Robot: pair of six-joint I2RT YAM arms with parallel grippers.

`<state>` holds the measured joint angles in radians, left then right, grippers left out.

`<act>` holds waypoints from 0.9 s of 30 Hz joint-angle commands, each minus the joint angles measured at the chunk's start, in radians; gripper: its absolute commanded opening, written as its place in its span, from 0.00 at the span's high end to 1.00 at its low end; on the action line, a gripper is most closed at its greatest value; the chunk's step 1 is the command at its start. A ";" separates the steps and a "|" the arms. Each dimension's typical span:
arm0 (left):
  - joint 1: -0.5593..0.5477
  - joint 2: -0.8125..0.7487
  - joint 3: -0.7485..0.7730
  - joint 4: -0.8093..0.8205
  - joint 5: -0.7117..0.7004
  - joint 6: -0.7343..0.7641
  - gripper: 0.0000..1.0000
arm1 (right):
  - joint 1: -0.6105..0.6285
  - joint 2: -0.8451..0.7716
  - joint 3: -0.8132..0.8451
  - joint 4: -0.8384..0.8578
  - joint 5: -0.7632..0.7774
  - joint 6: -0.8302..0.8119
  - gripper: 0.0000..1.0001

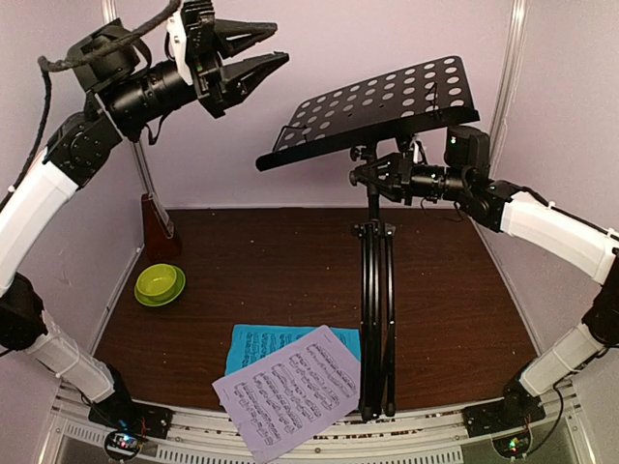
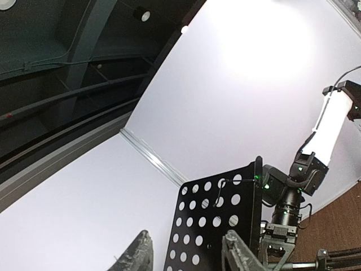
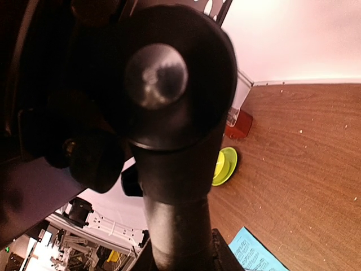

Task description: Set up the instrument practice props

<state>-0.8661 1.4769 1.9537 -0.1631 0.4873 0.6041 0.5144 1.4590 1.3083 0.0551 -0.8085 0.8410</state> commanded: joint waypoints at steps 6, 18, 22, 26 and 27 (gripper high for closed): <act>0.011 -0.094 -0.210 0.110 -0.300 -0.194 0.43 | -0.020 -0.051 0.235 0.206 0.169 -0.051 1.00; 0.033 -0.138 -0.454 0.030 -0.464 -0.527 0.20 | -0.041 -0.003 0.404 0.308 0.179 -0.186 1.00; 0.033 -0.151 -0.571 0.122 -0.501 -0.621 0.09 | -0.047 0.017 0.470 0.322 0.123 -0.201 1.00; 0.033 -0.152 -0.631 0.174 -0.586 -0.665 0.02 | -0.047 0.021 0.500 0.364 0.090 -0.208 1.00; 0.032 -0.148 -0.632 0.169 -0.576 -0.659 0.02 | -0.047 0.024 0.507 0.381 0.081 -0.202 1.00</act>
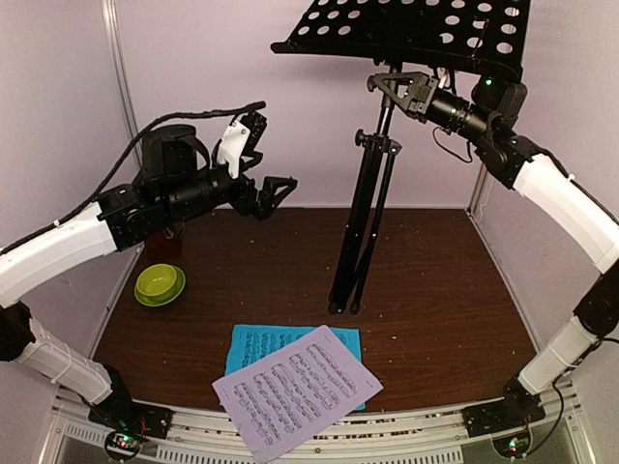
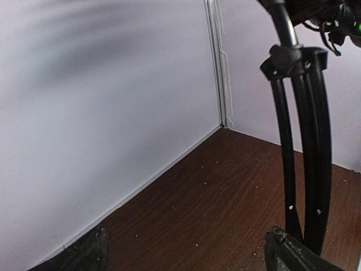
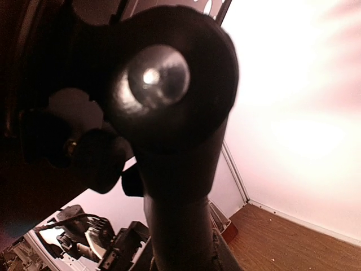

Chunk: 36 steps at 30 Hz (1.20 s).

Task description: Set up the instrument practice props

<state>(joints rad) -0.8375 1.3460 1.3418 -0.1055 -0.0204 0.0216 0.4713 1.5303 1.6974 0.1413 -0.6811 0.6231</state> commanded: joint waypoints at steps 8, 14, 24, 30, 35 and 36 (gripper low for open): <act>-0.005 0.056 -0.001 0.135 0.184 -0.033 0.02 | -0.002 -0.029 0.144 0.475 -0.089 0.122 1.00; -0.018 0.139 0.066 0.150 0.204 -0.097 0.13 | 0.012 -0.025 0.143 0.495 -0.082 0.135 1.00; -0.048 0.254 0.158 0.192 0.218 -0.147 0.21 | 0.021 -0.042 0.093 0.512 -0.092 0.126 1.00; -0.058 0.289 0.171 0.211 0.245 -0.158 0.23 | 0.021 -0.053 0.060 0.544 -0.100 0.143 1.00; -0.061 0.242 0.115 0.237 0.281 -0.171 0.23 | 0.021 -0.064 0.053 0.512 -0.111 0.113 1.00; -0.061 0.228 0.101 0.236 0.279 -0.173 0.23 | 0.021 -0.067 0.052 0.503 -0.112 0.105 1.00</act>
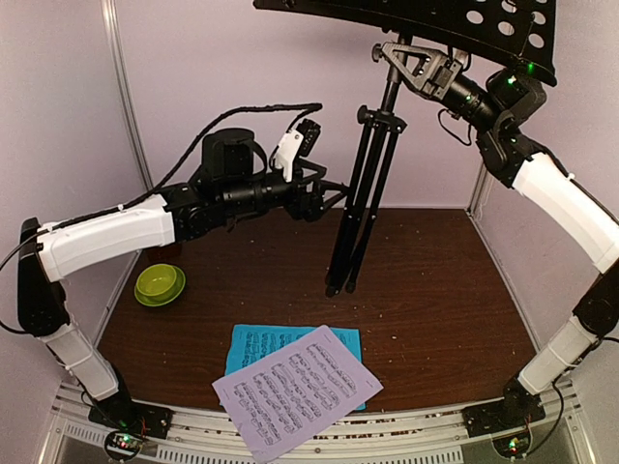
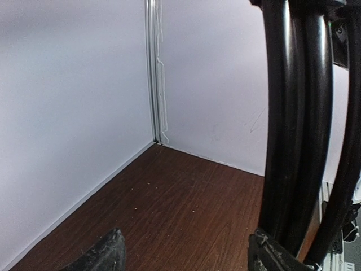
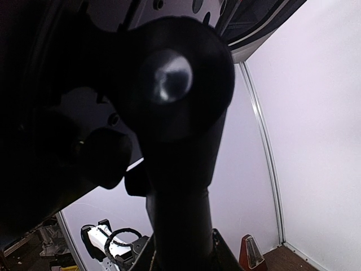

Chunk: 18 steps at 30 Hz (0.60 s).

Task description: Set up the instrument practice props

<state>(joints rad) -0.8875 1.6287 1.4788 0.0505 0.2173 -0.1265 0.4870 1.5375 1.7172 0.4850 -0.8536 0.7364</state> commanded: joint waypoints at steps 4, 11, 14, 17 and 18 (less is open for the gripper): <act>-0.011 -0.086 -0.056 0.049 0.038 -0.013 0.22 | 0.005 -0.082 0.027 0.114 0.066 -0.044 1.00; -0.021 -0.058 -0.026 0.072 0.097 -0.011 0.23 | 0.007 -0.084 0.023 0.090 0.083 -0.060 1.00; -0.032 -0.027 0.002 0.060 0.095 -0.004 0.24 | 0.010 -0.085 0.018 0.087 0.089 -0.060 1.00; -0.039 -0.005 0.018 0.051 0.075 0.002 0.26 | 0.014 -0.090 0.015 0.077 0.096 -0.064 1.00; -0.039 0.001 0.022 0.052 0.070 0.004 0.26 | 0.017 -0.091 0.013 0.074 0.099 -0.069 1.00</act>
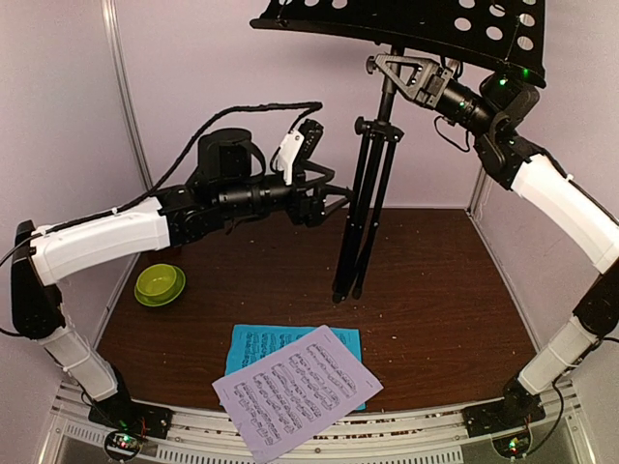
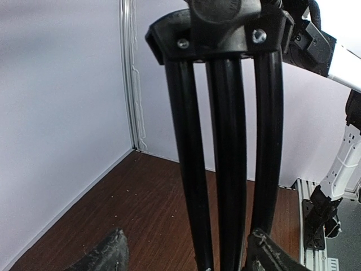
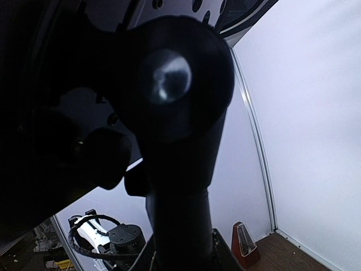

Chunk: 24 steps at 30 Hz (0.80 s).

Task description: Set up the instrument practice props

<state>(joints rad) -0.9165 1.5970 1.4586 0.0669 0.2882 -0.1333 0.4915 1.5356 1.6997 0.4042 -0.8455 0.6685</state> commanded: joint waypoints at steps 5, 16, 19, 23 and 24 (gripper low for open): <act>-0.011 0.082 0.095 0.002 -0.019 0.030 0.30 | 0.021 -0.090 0.032 0.140 0.105 -0.009 1.00; -0.010 0.114 0.117 -0.023 -0.044 0.047 0.50 | 0.038 -0.108 0.012 0.141 0.119 0.015 1.00; -0.010 0.124 0.135 -0.050 -0.043 0.062 0.61 | 0.042 -0.117 0.007 0.125 0.127 0.013 1.00; -0.010 0.116 0.126 -0.063 -0.015 0.143 0.72 | 0.044 -0.121 0.011 0.091 0.139 0.018 1.00; -0.010 0.112 0.121 -0.066 -0.008 0.172 0.74 | 0.044 -0.121 0.013 0.082 0.141 0.022 1.00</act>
<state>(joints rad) -0.9306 1.7107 1.5635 0.0048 0.2653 -0.0601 0.5224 1.5204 1.6661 0.3370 -0.7753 0.6357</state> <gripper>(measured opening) 0.287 0.231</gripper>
